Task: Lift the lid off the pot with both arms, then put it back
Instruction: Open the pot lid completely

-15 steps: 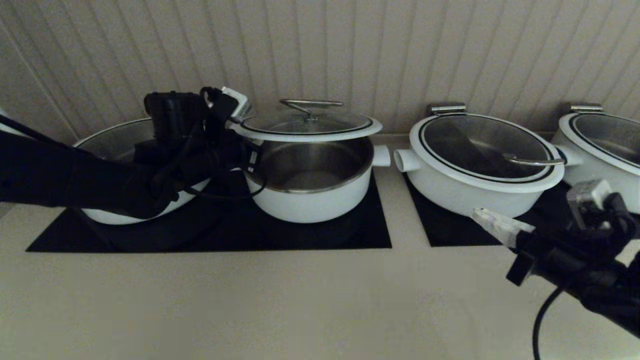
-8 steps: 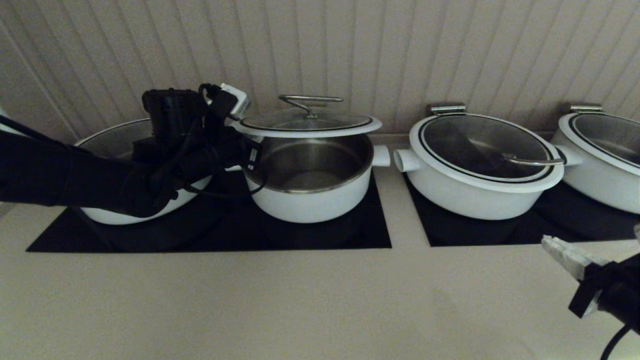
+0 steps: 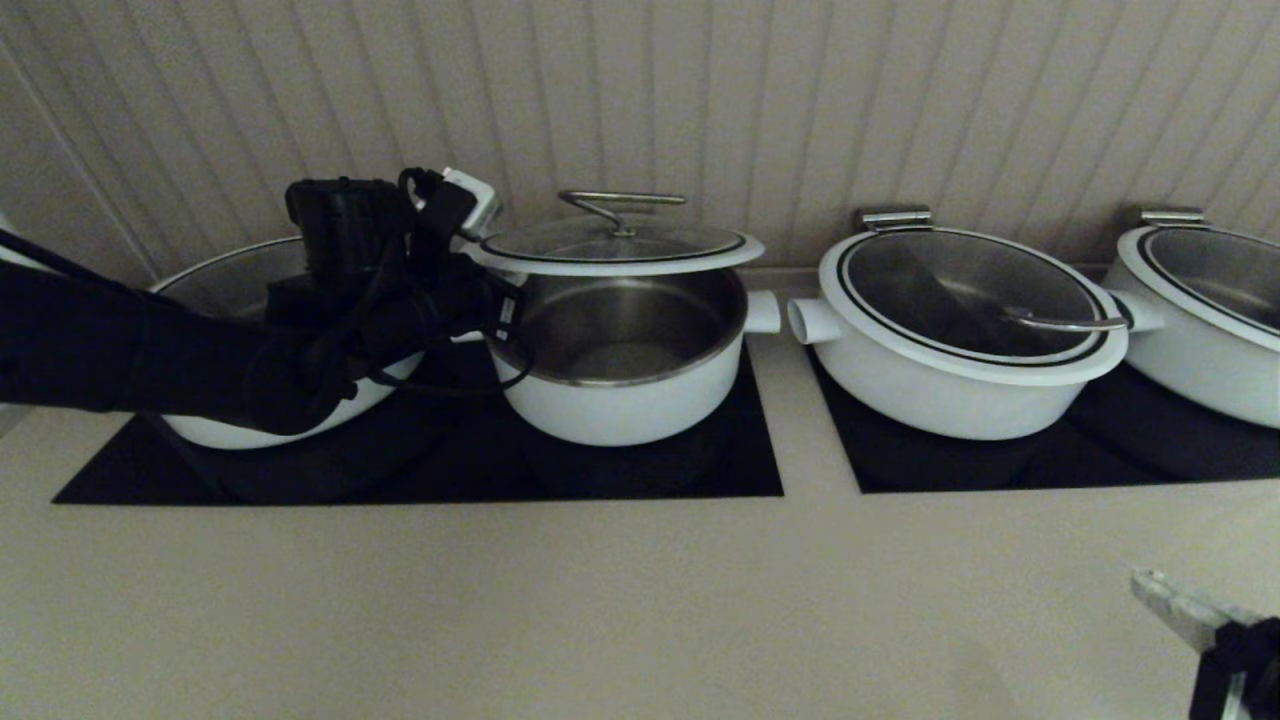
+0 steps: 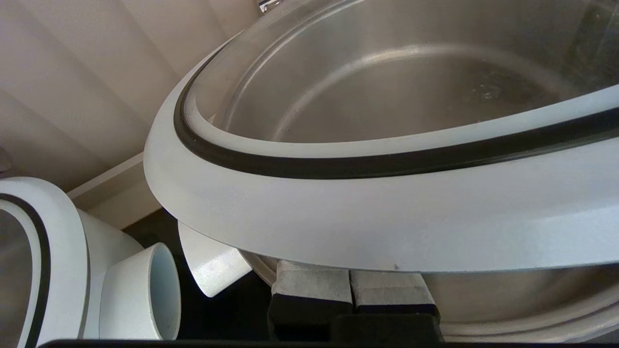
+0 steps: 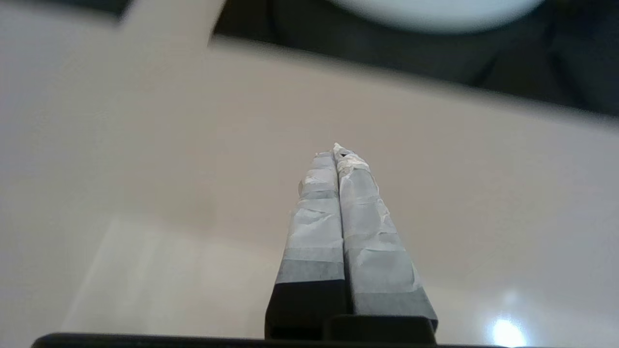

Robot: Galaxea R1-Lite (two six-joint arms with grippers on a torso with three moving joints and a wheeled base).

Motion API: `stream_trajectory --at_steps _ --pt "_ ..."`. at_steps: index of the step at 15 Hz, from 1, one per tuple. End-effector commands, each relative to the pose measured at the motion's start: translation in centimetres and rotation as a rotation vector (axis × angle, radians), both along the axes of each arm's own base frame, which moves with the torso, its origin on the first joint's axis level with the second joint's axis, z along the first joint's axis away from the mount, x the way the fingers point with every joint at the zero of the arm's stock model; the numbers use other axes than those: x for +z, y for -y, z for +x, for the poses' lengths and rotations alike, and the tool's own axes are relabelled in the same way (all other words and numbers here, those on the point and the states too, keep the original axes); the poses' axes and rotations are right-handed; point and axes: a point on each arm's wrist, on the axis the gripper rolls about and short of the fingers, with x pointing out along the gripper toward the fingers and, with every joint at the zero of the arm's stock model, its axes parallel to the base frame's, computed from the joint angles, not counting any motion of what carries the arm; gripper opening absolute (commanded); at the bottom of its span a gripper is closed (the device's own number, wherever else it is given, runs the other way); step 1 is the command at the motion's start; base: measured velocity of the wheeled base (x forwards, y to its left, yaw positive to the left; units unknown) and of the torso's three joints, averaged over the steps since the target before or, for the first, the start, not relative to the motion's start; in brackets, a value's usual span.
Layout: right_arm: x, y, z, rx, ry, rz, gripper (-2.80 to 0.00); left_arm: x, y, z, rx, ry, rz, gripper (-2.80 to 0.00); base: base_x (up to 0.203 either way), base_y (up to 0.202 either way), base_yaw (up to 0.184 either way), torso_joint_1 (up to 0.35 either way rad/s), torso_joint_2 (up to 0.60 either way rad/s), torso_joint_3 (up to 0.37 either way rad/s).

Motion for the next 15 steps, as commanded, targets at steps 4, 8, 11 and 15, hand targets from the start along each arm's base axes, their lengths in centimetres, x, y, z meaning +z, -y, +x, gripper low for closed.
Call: stream_trajectory --at_steps 4,8,11,15 --pt "-1.7 0.3 -6.7 0.009 -0.043 -0.002 -2.8 0.0 0.0 0.0 -0.001 0.004 0.002 -2.8 0.0 0.0 0.0 0.0 0.0 0.0" --pt "-3.2 0.6 -10.2 0.01 0.0 0.006 -2.8 0.2 0.0 -0.1 -0.001 0.01 0.002 -2.8 0.0 0.0 0.0 0.0 0.0 0.0" --pt "-3.6 0.6 -10.7 0.01 -0.013 0.01 -2.8 0.2 0.0 -0.1 -0.002 0.01 0.002 -2.8 0.0 0.0 0.0 0.0 0.0 0.0" --pt "-3.6 0.6 -10.7 0.008 -0.013 0.011 -2.8 0.4 -0.1 -0.2 0.001 0.013 -0.001 -2.8 0.0 0.0 0.0 0.0 0.0 0.0"
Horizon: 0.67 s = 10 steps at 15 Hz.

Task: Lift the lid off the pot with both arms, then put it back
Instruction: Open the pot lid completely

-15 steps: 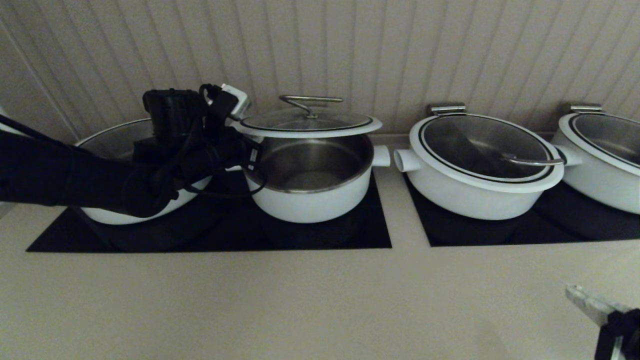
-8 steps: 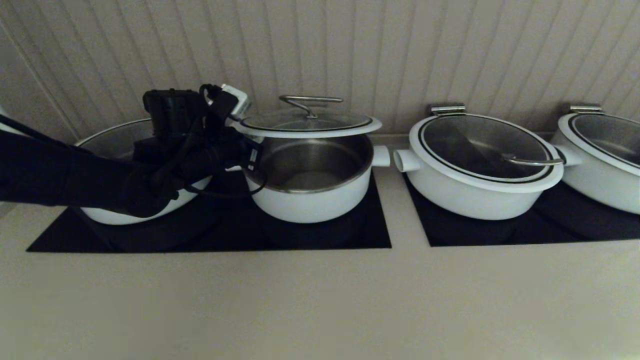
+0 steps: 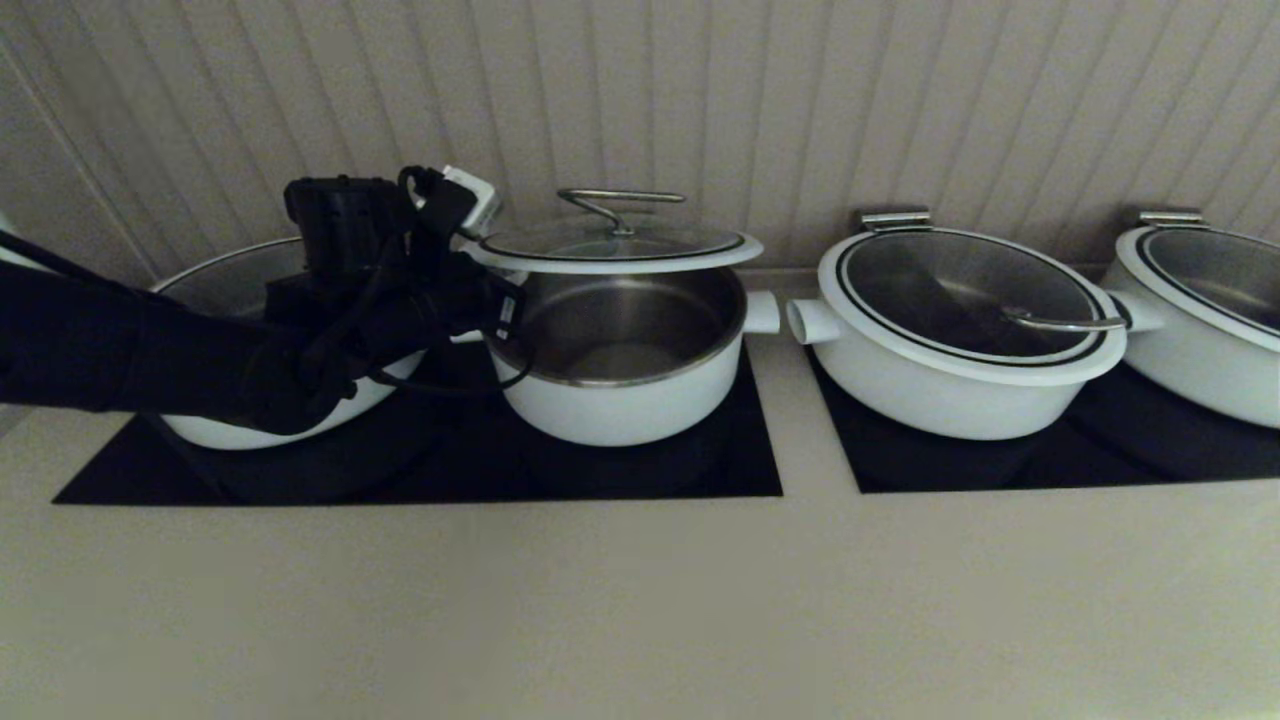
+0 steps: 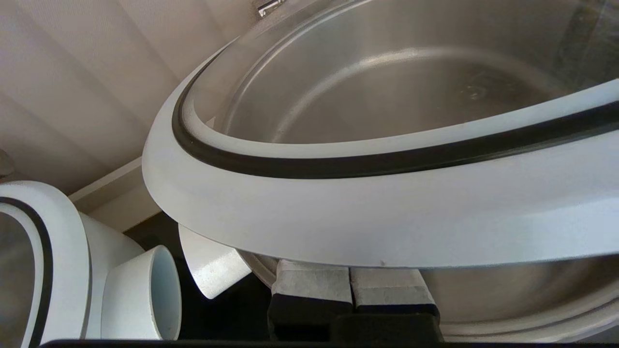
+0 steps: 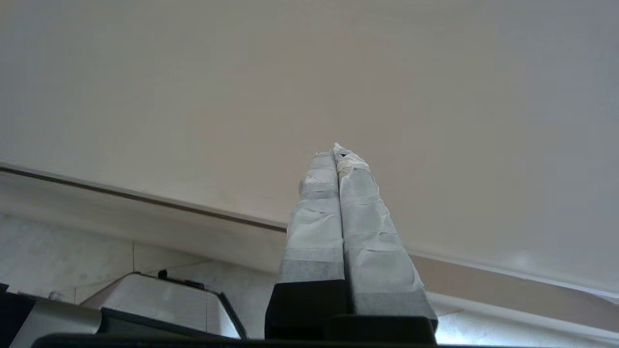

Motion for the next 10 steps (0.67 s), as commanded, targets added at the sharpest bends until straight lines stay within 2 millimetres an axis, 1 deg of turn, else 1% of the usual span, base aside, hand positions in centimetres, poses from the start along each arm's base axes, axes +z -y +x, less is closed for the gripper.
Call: stream_trajectory --at_steps 1,4,6,8,10 --pt "0.0 0.0 -0.1 0.001 0.007 -0.001 -2.8 0.2 0.0 0.0 0.002 0.008 -0.001 -2.8 0.0 0.0 0.0 0.0 0.0 0.0" --pt "0.0 0.0 -0.1 -0.011 0.007 0.0 -2.8 0.1 0.0 0.0 0.001 0.004 -0.002 -2.8 0.0 0.0 0.0 0.0 0.0 0.0" --pt "0.0 0.0 -0.1 -0.064 0.017 0.001 -2.8 0.1 0.0 0.0 -0.001 0.005 -0.001 -2.8 0.0 0.0 0.0 0.0 0.0 0.0" --pt "0.0 0.0 -0.4 -0.087 0.065 0.003 -2.8 0.2 0.1 -0.1 -0.001 0.008 -0.001 -2.8 0.0 0.0 0.0 0.0 0.0 0.0" --pt "-0.1 0.0 -1.2 -0.088 0.158 0.007 -2.8 0.3 0.1 -0.1 -0.001 0.012 -0.003 -2.8 0.0 0.0 0.0 0.0 0.0 0.0"
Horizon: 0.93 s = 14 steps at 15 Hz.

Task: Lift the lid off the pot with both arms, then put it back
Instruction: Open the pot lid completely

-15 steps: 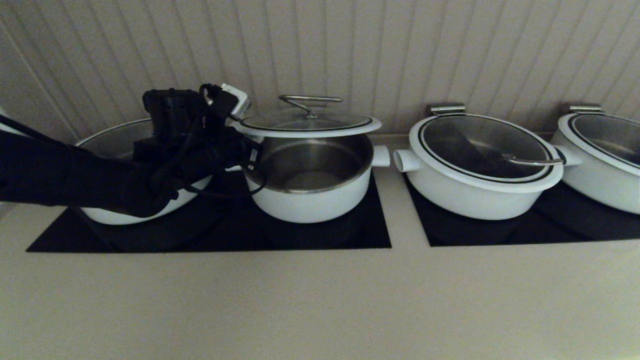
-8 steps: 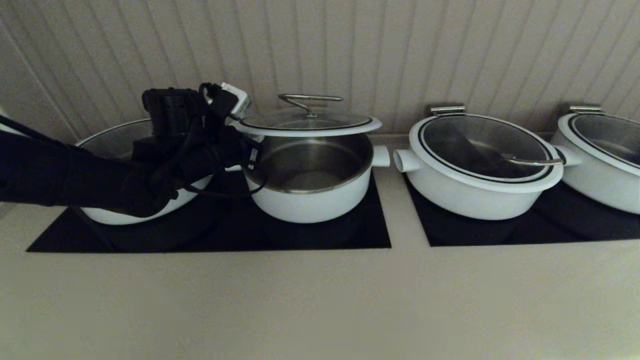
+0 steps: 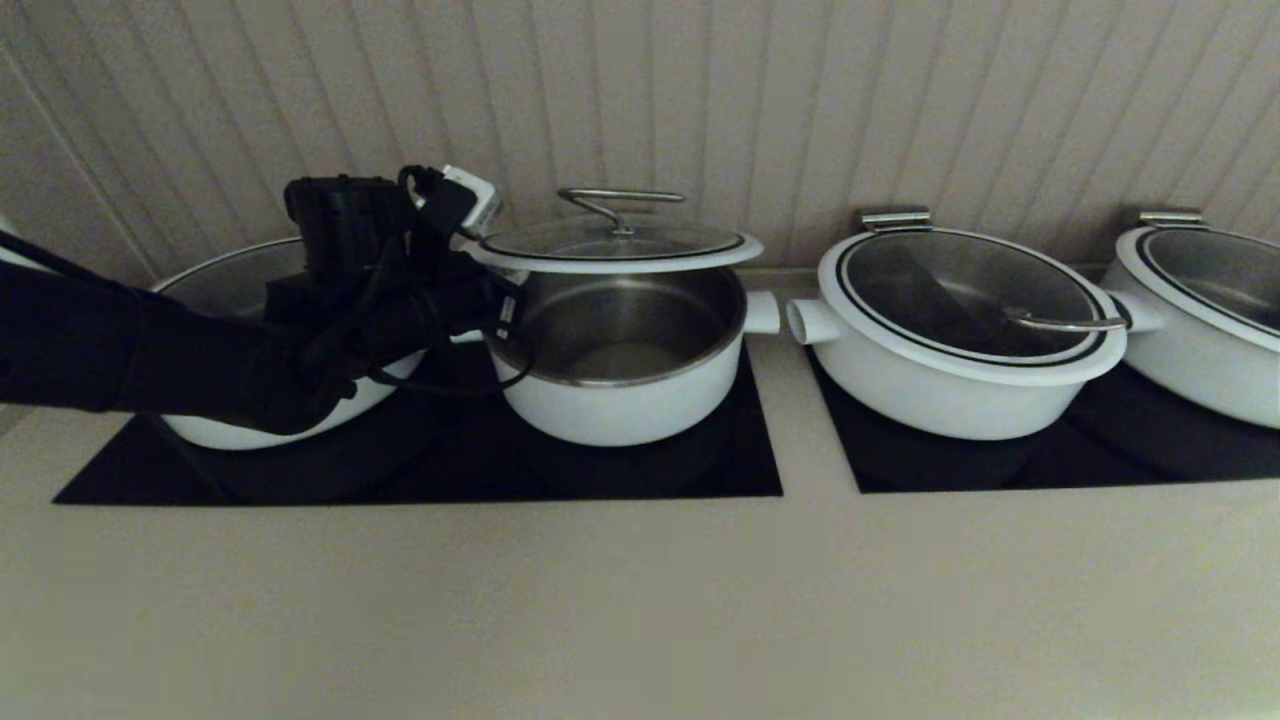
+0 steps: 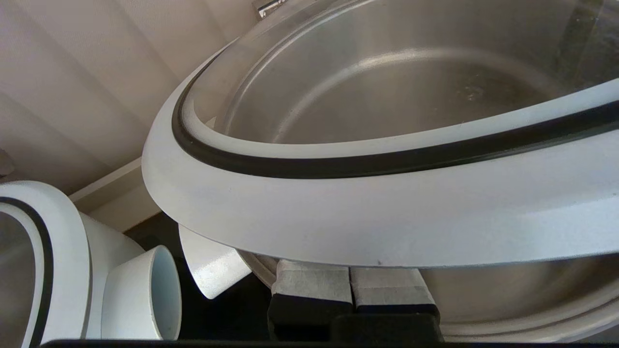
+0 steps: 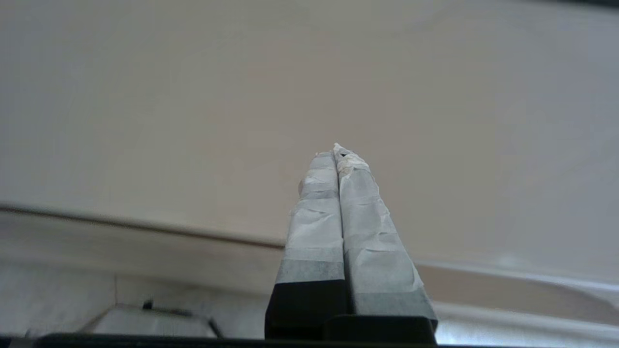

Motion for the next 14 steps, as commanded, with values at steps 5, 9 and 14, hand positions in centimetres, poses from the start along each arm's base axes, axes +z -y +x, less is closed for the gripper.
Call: stream_trajectory --at_steps 5,9,14 --pt "-0.3 0.0 -1.5 -0.008 0.249 0.002 -2.8 1.3 0.0 -0.1 -0.001 0.041 -0.013 -2.8 0.0 0.0 0.0 0.0 0.0 0.0" --pt "-0.3 0.0 -1.5 -0.008 0.249 0.002 -2.8 1.8 -0.1 -0.4 -0.001 0.055 -0.022 -2.8 0.0 0.0 0.0 0.0 0.0 0.0" --pt "-0.3 0.0 -1.5 -0.008 0.249 0.002 -2.8 3.0 -0.4 -1.2 0.034 0.084 -0.031 -2.8 0.0 0.0 0.0 0.0 0.0 0.0"
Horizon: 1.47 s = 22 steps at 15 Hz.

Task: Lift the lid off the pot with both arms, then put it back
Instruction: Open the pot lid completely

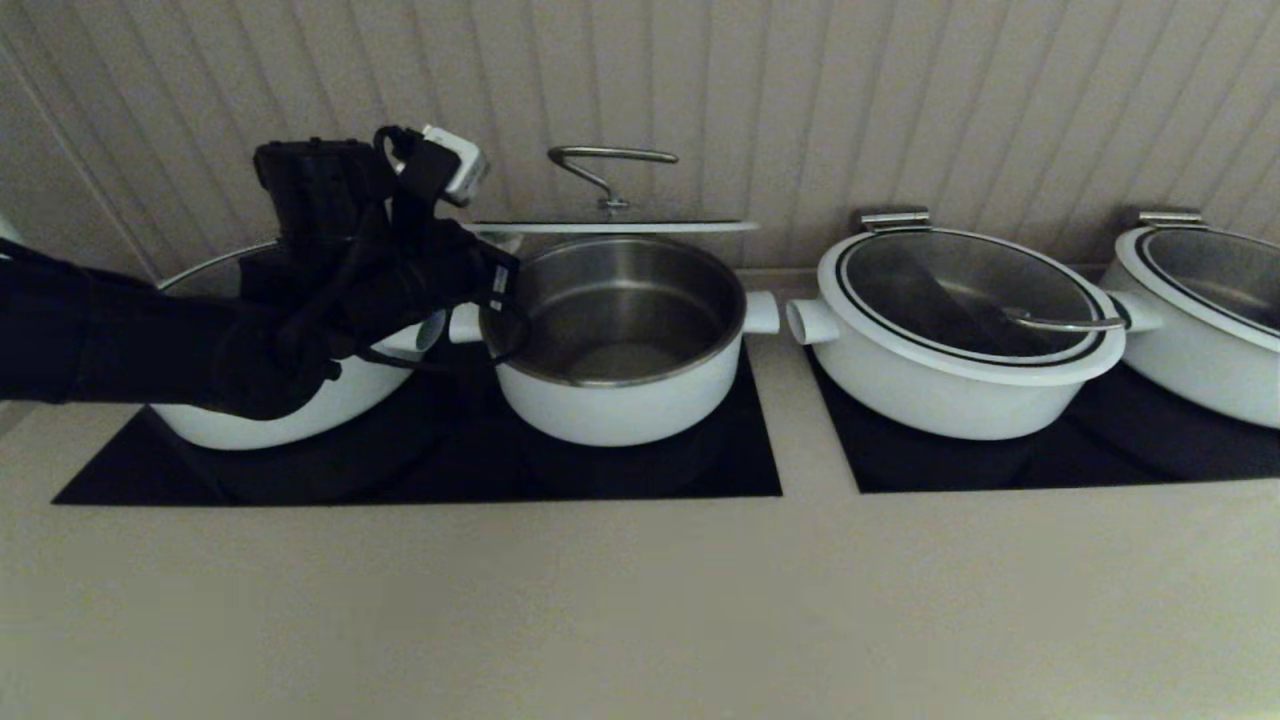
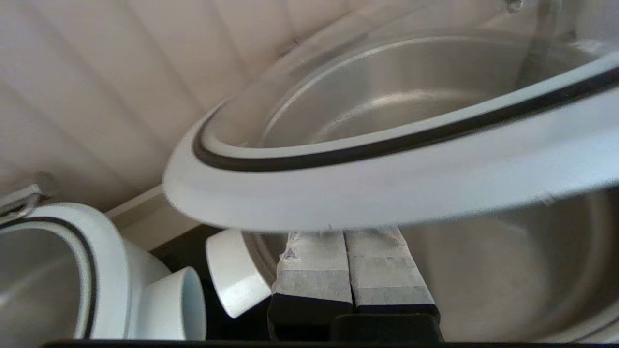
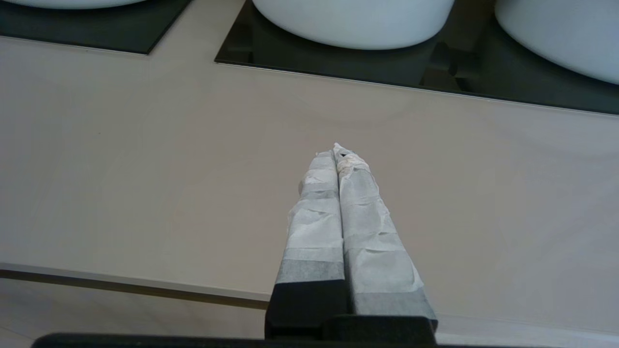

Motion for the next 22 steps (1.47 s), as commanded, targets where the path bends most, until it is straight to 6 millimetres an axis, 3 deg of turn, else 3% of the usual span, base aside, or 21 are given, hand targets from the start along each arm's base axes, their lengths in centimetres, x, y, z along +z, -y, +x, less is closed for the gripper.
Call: stream_trajectory --at_steps 1,13,22 --pt "0.0 0.0 0.0 0.001 -0.001 -0.001 -2.8 0.7 -0.2 -0.6 0.002 0.021 -0.003 -2.8 0.0 0.0 0.0 0.0 0.0 0.0" --pt "0.0 0.0 0.0 0.001 -0.001 -0.001 -2.8 2.1 -0.4 -1.2 0.025 0.062 -0.018 -2.8 0.0 0.0 0.0 0.0 0.0 0.0" --pt "0.0 0.0 0.0 0.001 -0.001 -0.001 -2.8 3.3 -0.1 0.0 0.049 0.223 -0.069 -2.8 0.0 0.0 0.0 0.0 0.0 0.0"
